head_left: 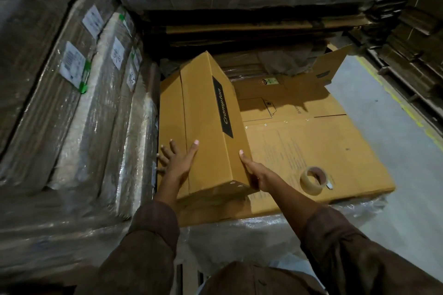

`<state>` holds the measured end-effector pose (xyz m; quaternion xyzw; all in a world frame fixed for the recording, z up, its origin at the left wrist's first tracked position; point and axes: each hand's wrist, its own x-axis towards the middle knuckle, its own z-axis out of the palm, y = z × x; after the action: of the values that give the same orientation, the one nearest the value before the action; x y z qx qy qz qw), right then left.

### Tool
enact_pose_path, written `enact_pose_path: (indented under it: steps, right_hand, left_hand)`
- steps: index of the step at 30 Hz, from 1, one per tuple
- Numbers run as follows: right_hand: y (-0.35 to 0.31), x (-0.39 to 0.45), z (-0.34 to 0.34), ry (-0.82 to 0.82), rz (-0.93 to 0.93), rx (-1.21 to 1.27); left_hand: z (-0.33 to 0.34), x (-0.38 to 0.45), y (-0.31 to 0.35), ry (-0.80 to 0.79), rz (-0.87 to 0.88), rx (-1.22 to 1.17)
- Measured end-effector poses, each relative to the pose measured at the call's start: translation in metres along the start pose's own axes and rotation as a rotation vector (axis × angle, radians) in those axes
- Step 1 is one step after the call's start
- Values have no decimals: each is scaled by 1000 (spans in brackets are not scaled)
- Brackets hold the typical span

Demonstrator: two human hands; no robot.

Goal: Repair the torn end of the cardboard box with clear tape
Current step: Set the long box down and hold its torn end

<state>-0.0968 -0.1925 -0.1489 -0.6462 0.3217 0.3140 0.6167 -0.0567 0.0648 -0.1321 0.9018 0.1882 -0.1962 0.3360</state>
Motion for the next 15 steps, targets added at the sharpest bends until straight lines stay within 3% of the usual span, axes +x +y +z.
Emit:
enact_pose_path:
  steps: [6,12,15]
  right_hand:
    - [-38,-23,-1,79,-59,-23]
    - [-96,-68,-19,228,-134,-183]
    - [-96,-72,-26,288,-153,-348]
  left_hand:
    - [-18,11,16,-51,-29,-111]
    - [-24,14,51,-61,197,-321]
    - [-4,14,52,-12,194,-319]
